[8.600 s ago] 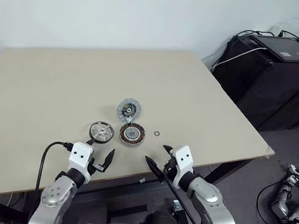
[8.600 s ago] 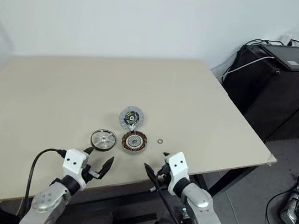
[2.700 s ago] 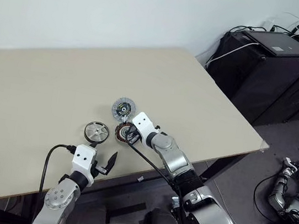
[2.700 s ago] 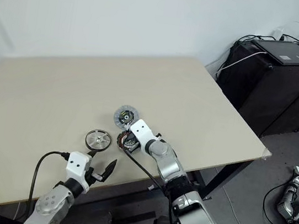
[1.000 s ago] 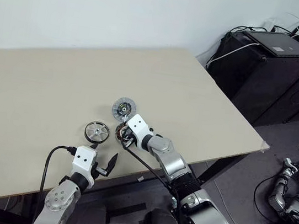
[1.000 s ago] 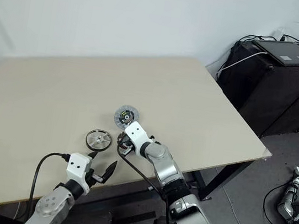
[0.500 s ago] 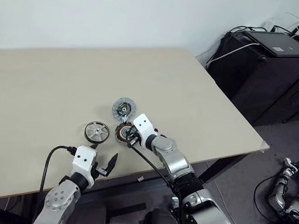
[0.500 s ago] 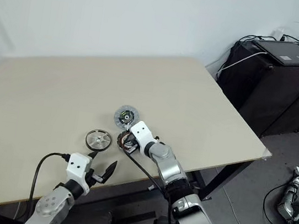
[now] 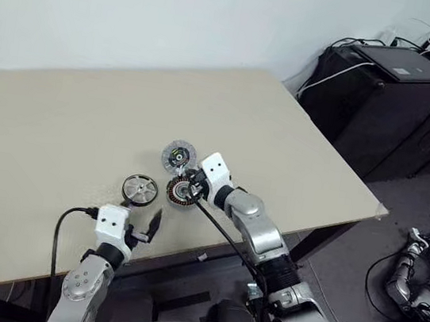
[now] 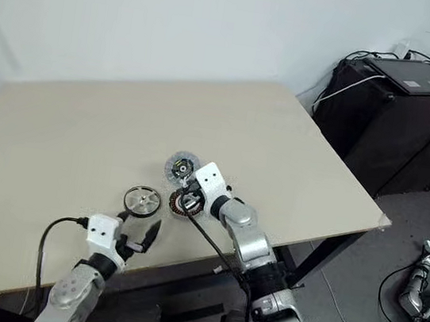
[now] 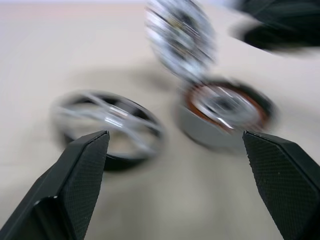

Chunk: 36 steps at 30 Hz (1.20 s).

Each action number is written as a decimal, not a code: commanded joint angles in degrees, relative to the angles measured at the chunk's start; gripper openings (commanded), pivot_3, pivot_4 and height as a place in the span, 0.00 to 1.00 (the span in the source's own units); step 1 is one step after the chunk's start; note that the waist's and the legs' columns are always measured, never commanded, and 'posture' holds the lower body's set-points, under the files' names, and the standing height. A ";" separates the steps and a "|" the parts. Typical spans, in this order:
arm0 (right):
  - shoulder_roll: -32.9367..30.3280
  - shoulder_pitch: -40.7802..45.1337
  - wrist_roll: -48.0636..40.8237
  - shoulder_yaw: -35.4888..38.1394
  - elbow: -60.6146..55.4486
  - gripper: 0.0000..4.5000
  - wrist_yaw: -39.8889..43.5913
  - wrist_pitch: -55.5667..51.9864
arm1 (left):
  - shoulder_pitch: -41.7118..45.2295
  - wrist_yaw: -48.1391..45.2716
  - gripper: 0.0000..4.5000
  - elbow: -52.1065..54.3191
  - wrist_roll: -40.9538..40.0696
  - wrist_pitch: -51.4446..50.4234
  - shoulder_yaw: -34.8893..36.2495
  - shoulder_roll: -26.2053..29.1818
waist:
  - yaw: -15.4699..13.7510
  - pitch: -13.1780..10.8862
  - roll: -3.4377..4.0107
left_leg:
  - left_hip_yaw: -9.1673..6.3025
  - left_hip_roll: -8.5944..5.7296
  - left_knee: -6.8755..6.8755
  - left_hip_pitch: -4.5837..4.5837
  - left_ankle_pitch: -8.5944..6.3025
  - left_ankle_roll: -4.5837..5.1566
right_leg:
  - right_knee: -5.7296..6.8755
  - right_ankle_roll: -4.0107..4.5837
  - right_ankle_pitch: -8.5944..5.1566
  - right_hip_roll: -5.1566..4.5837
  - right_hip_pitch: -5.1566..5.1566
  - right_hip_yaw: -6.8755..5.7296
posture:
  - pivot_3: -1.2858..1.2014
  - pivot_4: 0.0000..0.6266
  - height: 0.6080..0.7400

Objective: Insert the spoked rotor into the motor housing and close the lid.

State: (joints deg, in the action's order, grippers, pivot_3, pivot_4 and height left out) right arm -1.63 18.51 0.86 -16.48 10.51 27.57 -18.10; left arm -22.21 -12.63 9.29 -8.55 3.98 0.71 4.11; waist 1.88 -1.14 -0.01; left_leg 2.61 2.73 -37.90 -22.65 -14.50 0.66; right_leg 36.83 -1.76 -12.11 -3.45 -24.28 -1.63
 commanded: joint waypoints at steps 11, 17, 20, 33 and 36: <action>-5.82 -11.38 -3.01 2.81 -15.74 0.00 -1.03 -5.45 | 6.23 4.98 1.00 2.70 -19.87 -22.16 11.98 -2.00 | 0.22 -0.24 -0.42 | -0.06 -0.02 -0.03 0.00 0.00 0.00 | 0.00 -0.01 -0.01 0.03 0.00 -0.02 | 0.52 0.00 1.00; -6.34 -13.88 -3.89 3.52 -18.71 0.00 -2.45 -6.76 | 9.84 3.67 1.00 1.85 -24.95 -27.93 13.26 -1.75 | 0.18 -0.30 -0.55 | -0.06 -0.04 -0.06 0.00 0.00 0.00 | -0.02 -0.01 0.00 0.01 0.04 -0.01 | 0.52 0.00 1.00; -6.41 -14.01 -4.19 3.74 -19.23 0.00 -3.08 -6.78 | 11.33 4.00 1.00 1.17 -26.79 -31.15 13.43 -1.86 | 0.20 -0.31 -0.58 | -0.06 -0.04 -0.05 0.00 0.00 0.00 | -0.02 -0.01 0.00 0.01 0.05 -0.01 | 0.52 0.00 1.00; -6.40 -13.60 -4.90 4.61 -19.32 0.00 -4.70 -7.06 | 13.65 6.73 0.37 0.25 -30.39 -37.54 15.28 -4.09 | 0.19 -0.36 -0.67 | -0.13 -0.06 -0.06 0.08 0.00 -0.01 | -0.06 0.00 -0.01 0.02 0.47 -0.03 | 0.52 0.00 1.00; -6.35 -13.81 -5.00 4.40 -19.10 0.00 -4.83 -7.05 | 13.40 6.99 0.15 0.40 -30.77 -37.19 15.73 -4.54 | 0.18 -0.36 -0.67 | -0.15 -0.06 -0.06 0.08 0.00 -0.01 | -0.07 0.00 -0.01 0.02 0.47 -0.03 | 0.52 0.00 1.00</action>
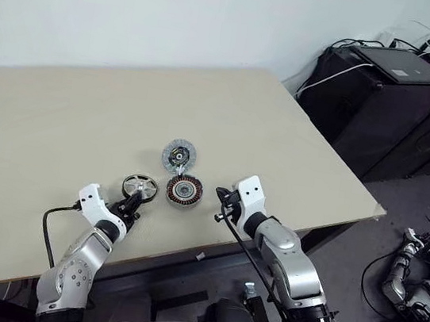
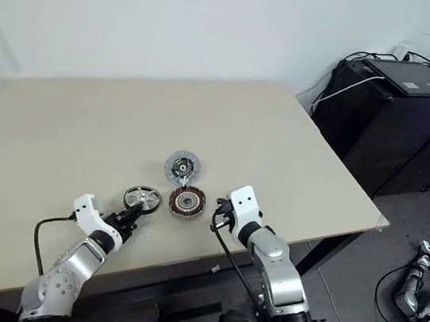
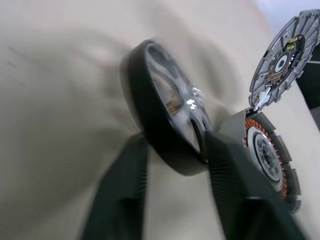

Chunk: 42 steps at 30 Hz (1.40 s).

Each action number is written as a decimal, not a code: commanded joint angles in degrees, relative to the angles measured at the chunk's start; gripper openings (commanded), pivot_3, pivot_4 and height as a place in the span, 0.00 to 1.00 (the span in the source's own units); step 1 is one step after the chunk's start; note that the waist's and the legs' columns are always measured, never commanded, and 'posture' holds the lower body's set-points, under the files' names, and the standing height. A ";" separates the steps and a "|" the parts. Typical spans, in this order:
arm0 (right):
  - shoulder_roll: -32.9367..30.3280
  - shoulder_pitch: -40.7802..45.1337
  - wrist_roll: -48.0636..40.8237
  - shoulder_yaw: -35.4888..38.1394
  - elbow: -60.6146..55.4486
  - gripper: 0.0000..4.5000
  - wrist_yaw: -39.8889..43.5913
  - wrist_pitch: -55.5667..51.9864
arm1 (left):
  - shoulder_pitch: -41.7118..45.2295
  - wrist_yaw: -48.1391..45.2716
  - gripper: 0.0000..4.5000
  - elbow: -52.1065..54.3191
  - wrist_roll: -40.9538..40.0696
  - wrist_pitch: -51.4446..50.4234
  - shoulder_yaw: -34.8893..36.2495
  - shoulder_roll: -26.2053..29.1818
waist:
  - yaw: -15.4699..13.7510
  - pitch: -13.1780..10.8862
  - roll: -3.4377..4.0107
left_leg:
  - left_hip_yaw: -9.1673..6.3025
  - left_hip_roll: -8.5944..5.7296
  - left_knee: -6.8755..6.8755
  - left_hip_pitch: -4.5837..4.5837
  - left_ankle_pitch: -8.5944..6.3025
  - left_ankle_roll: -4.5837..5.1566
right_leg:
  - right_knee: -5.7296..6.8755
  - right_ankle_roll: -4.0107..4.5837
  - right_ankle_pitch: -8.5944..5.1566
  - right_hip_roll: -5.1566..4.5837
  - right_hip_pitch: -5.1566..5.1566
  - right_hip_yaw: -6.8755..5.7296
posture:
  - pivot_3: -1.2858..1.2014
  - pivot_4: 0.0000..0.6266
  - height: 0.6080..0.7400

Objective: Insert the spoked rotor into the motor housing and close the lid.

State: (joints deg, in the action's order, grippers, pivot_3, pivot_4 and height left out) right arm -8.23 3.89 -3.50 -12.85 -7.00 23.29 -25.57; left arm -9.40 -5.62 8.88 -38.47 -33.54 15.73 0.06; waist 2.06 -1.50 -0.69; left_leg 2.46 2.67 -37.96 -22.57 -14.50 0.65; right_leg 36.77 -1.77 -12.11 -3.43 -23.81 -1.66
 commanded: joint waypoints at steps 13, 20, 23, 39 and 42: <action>-0.73 0.15 -1.09 0.54 -3.19 0.00 -0.45 -0.38 | 1.47 -8.03 0.09 5.96 -13.05 10.78 4.84 -7.43 | -0.10 -0.07 -0.12 | -0.03 0.00 0.01 -0.04 0.00 -0.01 | -0.06 0.01 -0.01 0.00 0.00 -0.03 | 0.52 0.00 1.00; -1.22 -0.76 -0.91 0.28 -4.02 0.00 -0.64 -0.49 | 1.45 -11.48 0.09 5.51 -20.82 1.58 -1.26 -4.44 | -0.12 -0.09 -0.15 | -0.05 -0.06 -0.01 -0.04 0.00 0.00 | -0.23 -0.03 0.02 -0.03 0.10 -0.02 | 0.52 0.00 1.00; -1.31 -1.08 -0.81 0.37 -4.44 0.00 -0.91 -0.56 | 2.69 -10.37 0.09 3.94 -22.25 -2.97 -3.10 -3.08 | -0.02 -0.10 -0.14 | -0.12 -0.06 0.00 -0.04 0.00 0.00 | -0.22 -0.03 0.02 0.02 0.11 -0.03 | 0.52 0.00 1.00; -1.87 -5.05 -0.84 0.84 -7.73 0.00 -2.71 -0.73 | 7.22 -0.37 0.09 -5.80 -22.85 -13.19 -1.97 -4.00 | -0.30 -0.11 -0.14 | -0.43 -0.08 0.00 -0.03 0.00 0.00 | -0.25 -0.04 0.01 0.08 0.17 -0.05 | 0.52 0.00 1.00; -1.90 -5.32 -0.78 0.83 -8.01 0.00 -2.82 -0.80 | 7.22 0.50 0.09 -6.40 -23.07 -14.53 -2.06 -4.97 | -0.25 -0.13 -0.17 | -0.43 -0.08 0.00 -0.04 0.00 0.00 | -0.25 -0.04 0.01 0.07 0.17 -0.04 | 0.52 0.00 1.00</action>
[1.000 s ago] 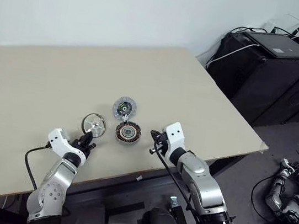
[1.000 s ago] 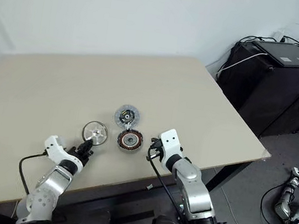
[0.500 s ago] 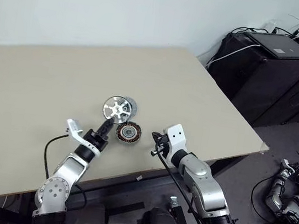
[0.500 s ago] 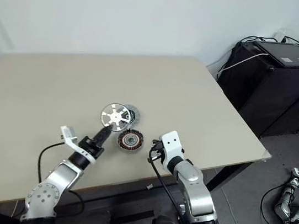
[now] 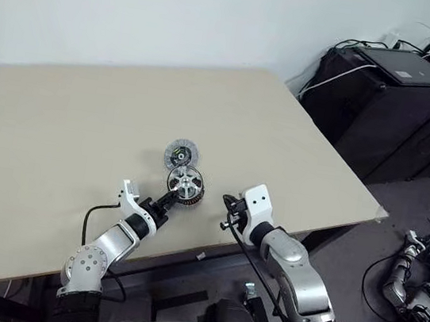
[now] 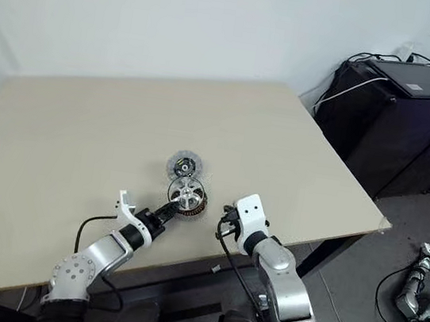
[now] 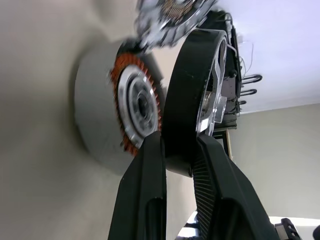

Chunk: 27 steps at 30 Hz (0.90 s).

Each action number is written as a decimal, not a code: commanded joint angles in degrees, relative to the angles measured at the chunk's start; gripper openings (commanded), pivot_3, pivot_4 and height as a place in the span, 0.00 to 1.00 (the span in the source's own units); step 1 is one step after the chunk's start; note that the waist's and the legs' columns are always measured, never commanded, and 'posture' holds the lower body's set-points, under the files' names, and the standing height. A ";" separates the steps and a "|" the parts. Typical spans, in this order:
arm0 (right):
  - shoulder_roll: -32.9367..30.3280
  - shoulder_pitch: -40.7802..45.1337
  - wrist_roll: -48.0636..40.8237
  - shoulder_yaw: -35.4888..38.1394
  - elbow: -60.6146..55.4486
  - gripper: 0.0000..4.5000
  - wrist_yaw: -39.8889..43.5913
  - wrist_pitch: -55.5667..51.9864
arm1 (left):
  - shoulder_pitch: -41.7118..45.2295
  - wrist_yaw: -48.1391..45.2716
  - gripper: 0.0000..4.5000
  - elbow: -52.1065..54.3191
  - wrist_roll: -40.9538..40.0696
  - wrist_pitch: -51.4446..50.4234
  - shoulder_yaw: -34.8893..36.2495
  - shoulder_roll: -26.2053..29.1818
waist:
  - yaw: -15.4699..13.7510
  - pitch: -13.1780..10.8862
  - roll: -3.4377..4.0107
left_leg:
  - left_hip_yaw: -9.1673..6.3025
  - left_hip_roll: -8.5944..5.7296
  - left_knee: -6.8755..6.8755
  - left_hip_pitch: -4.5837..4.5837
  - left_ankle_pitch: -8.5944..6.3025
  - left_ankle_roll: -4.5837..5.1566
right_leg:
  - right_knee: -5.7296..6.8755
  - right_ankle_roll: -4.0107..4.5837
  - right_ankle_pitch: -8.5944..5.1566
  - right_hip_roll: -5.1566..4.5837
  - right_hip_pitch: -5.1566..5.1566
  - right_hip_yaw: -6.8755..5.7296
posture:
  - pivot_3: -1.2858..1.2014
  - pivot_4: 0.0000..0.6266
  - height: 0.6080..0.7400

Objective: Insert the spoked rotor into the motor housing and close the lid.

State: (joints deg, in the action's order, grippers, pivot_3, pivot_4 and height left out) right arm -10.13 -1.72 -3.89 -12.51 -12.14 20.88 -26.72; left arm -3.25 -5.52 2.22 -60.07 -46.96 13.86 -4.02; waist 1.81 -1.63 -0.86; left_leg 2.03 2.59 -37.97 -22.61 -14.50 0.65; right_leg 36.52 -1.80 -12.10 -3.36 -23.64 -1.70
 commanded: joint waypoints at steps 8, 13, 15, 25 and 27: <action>-0.27 0.28 -0.38 0.81 -3.04 0.00 -0.55 0.30 | 0.66 1.07 0.09 -0.03 -0.76 -1.39 -0.08 -1.57 | -0.07 -0.01 0.00 | -0.03 0.00 0.00 0.00 0.00 0.00 | -0.01 0.00 0.00 0.00 -0.01 -0.02 | 0.52 0.00 1.00; -0.28 0.50 -0.32 0.59 -2.89 0.00 -0.55 0.26 | 0.86 1.23 0.09 -0.31 -0.75 -0.47 0.52 -1.68 | -0.09 -0.01 0.01 | -0.03 0.00 0.01 0.00 0.00 0.00 | -0.01 0.00 0.00 0.00 -0.01 -0.03 | 0.52 0.00 1.00; -0.23 0.61 -0.34 0.46 -2.80 0.00 -0.49 0.30 | 1.13 1.45 0.09 -0.32 -0.76 -0.23 0.52 -1.84 | -0.09 -0.01 0.01 | -0.03 0.00 0.01 0.00 0.00 0.00 | -0.01 0.00 0.00 0.00 -0.01 -0.03 | 0.52 0.00 1.00; -0.22 0.66 -0.34 0.47 -2.67 0.00 -0.47 0.47 | 1.66 0.72 0.67 0.47 -1.13 0.72 -0.37 -1.65 | -0.11 0.03 0.06 | -0.05 -0.02 -0.02 0.12 -0.01 -0.01 | -0.04 0.00 0.00 -0.03 -0.04 -0.14 | 0.52 0.00 1.00; -0.22 0.59 -0.37 0.52 -2.72 0.00 -0.49 0.48 | 1.18 0.41 0.67 1.97 -1.62 0.73 -0.29 -1.23 | -0.08 0.03 0.06 | -0.08 -0.02 -0.02 0.12 -0.01 -0.02 | -0.03 0.00 0.00 -0.02 -0.04 -0.17 | 0.52 0.00 1.00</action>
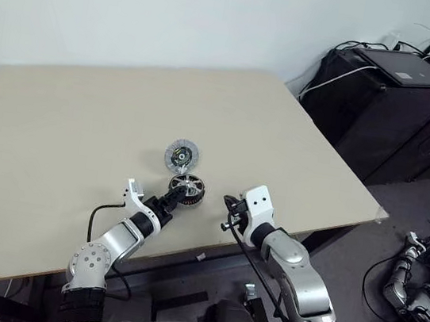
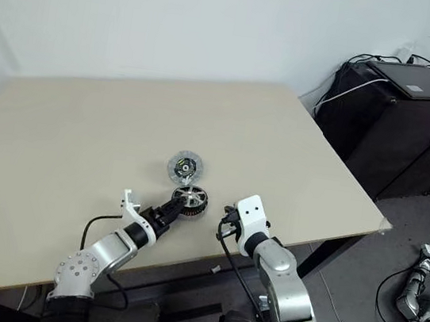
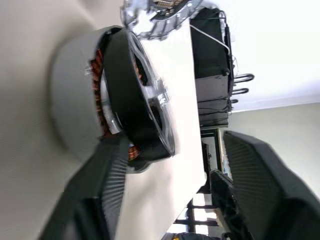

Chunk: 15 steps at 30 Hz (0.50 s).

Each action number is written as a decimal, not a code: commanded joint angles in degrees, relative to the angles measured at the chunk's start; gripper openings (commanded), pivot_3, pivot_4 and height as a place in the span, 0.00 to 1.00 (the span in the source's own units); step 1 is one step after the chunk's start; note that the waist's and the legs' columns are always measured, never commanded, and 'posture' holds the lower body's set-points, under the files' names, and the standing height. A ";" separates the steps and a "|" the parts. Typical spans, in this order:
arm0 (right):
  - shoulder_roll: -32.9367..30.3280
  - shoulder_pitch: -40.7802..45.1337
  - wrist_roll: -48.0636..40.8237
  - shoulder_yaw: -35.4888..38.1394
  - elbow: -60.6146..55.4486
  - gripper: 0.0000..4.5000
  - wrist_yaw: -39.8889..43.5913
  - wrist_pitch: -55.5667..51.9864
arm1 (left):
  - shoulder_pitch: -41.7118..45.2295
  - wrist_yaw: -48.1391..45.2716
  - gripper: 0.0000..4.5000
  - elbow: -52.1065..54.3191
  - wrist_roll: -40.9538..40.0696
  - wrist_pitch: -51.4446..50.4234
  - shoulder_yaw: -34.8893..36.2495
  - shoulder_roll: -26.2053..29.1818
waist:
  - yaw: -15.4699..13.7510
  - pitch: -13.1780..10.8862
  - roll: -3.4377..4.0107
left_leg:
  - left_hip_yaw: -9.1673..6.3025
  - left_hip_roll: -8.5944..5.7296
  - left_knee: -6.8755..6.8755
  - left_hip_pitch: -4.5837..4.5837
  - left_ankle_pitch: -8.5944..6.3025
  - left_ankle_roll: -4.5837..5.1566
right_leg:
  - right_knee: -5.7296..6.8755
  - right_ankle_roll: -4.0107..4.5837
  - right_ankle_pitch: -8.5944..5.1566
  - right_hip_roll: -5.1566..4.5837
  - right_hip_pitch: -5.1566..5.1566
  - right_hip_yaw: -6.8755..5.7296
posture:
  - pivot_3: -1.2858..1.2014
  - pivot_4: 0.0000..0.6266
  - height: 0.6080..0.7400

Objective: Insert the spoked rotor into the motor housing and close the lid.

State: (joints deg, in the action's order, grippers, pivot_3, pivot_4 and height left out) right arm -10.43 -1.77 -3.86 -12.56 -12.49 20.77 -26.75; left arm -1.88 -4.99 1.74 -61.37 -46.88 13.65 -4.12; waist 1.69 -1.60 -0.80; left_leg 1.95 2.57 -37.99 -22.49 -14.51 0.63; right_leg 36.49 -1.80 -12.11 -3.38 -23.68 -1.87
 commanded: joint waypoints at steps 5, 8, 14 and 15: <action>0.12 0.64 -0.49 0.59 -2.38 0.00 -0.38 0.54 | -2.45 -0.11 0.67 7.33 -1.32 0.35 0.34 0.15 | 0.09 -0.01 0.00 | -0.08 0.00 0.05 -0.15 0.00 0.01 | -0.01 0.01 -0.01 0.01 0.06 0.04 | 0.52 0.00 1.00; 0.22 0.99 -0.54 0.43 -2.10 0.00 -0.19 0.61 | -4.12 -0.32 0.67 9.91 -1.95 0.33 1.03 1.02 | 0.00 -0.02 0.01 | -0.08 -0.01 0.08 -0.19 0.00 0.01 | -0.09 0.02 -0.01 0.02 0.05 0.03 | 0.52 0.00 1.00; 0.38 2.29 -0.57 -0.07 -1.15 0.00 0.60 1.04 | -7.75 -3.83 0.67 14.73 2.67 3.52 0.05 5.30 | 0.02 -0.06 0.07 | -0.10 0.00 0.07 -0.08 -0.05 -0.07 | -0.14 0.01 -0.01 0.00 -0.07 -0.02 | 0.52 0.00 1.00; 0.47 2.54 -0.56 -0.17 -1.04 0.00 0.71 1.22 | -8.55 -5.52 0.67 15.67 5.49 5.20 -1.21 6.74 | 0.08 -0.07 0.09 | -0.10 0.00 0.07 -0.08 -0.05 -0.08 | -0.14 0.01 -0.01 0.00 -0.07 -0.02 | 0.52 0.00 1.00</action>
State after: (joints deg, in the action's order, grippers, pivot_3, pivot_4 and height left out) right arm -10.19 -0.70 -3.91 -12.97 -12.29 21.32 -26.69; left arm -10.48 -7.71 13.91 -58.91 -44.27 13.73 1.52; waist 1.77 -1.67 -0.71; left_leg 1.86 2.57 -37.91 -22.57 -14.57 0.53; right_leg 36.34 -1.79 -12.12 -3.38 -23.75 -1.90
